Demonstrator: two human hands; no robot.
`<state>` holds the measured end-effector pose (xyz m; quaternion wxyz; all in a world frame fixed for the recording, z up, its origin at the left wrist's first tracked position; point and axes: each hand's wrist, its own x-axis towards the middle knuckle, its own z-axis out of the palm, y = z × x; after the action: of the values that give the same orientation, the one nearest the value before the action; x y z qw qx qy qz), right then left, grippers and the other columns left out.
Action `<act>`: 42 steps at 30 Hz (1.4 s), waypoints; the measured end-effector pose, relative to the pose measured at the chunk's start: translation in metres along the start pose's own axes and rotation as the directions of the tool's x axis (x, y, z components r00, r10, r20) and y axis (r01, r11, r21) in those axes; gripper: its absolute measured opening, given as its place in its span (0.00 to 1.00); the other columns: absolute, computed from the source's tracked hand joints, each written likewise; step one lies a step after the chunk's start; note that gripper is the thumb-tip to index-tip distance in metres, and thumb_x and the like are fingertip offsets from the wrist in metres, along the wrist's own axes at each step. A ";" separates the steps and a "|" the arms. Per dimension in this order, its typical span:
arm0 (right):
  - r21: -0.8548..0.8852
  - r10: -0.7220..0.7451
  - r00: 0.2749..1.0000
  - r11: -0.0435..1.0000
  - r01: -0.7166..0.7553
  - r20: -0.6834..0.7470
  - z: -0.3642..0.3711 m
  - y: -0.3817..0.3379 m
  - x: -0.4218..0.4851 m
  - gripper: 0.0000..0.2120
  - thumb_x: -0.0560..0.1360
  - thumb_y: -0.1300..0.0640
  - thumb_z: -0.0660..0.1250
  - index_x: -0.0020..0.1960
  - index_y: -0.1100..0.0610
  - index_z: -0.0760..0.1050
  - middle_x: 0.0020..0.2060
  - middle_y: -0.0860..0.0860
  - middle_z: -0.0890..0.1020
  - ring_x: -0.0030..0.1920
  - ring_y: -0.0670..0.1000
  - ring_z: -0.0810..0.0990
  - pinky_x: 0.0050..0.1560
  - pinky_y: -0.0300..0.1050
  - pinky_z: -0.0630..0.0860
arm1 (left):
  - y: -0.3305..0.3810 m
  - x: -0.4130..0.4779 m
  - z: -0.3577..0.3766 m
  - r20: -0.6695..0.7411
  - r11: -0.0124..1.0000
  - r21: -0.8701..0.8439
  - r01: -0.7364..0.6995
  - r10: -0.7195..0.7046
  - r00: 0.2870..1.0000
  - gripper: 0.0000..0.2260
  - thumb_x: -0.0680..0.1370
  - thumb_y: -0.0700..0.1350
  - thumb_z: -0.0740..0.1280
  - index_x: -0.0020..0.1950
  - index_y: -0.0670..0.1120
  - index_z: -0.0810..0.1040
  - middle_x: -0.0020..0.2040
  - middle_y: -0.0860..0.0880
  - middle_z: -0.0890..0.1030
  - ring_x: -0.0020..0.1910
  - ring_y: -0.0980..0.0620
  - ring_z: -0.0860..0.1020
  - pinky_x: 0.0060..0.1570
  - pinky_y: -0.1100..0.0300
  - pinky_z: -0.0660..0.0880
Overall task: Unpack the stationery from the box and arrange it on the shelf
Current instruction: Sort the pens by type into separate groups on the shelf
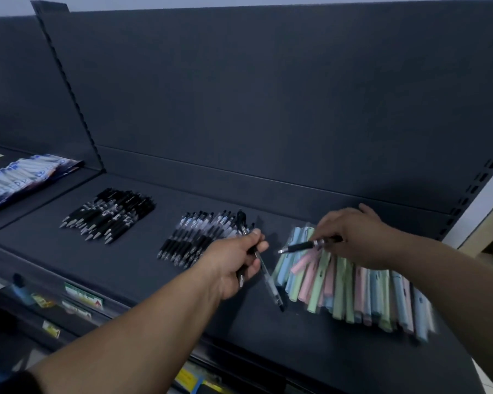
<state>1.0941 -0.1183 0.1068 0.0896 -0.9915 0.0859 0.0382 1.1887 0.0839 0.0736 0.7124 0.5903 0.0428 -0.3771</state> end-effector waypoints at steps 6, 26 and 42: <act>-0.037 -0.033 0.999 0.999 0.032 -0.041 0.019 -0.004 -0.002 0.14 0.78 0.54 0.65 0.56 0.35 0.78 0.66 0.31 0.66 0.74 0.41 0.51 0.72 0.54 0.30 | -0.003 0.003 0.001 -0.012 0.985 0.172 -0.012 0.014 1.000 0.09 0.79 0.48 0.66 0.51 0.42 0.78 0.39 0.47 0.85 0.18 0.60 0.65 0.21 0.68 0.69; 0.098 -0.041 0.969 0.993 0.067 -0.242 0.018 0.000 -0.010 0.07 0.78 0.54 0.66 0.54 0.50 0.81 0.38 0.42 0.73 0.43 0.46 0.73 0.45 0.42 0.70 | -0.024 0.015 0.012 0.028 0.962 0.274 0.016 -0.025 0.999 0.10 0.77 0.48 0.68 0.53 0.43 0.80 0.37 0.51 0.78 0.24 0.60 0.69 0.25 0.68 0.72; 0.966 0.356 0.923 0.250 0.059 -0.149 -0.001 -0.066 0.006 0.06 0.72 0.61 0.73 0.49 0.56 0.81 0.36 0.53 0.81 0.36 0.47 0.78 0.44 0.42 0.78 | 0.031 -0.013 -0.054 -0.081 0.991 -0.008 -0.137 0.136 0.987 0.08 0.74 0.47 0.72 0.45 0.46 0.75 0.33 0.51 0.80 0.21 0.59 0.73 0.20 0.70 0.68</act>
<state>1.1118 -0.0552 0.1184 0.6504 -0.7094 0.1999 -0.1840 1.2185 0.1378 0.0886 0.7384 0.6015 0.0335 -0.3030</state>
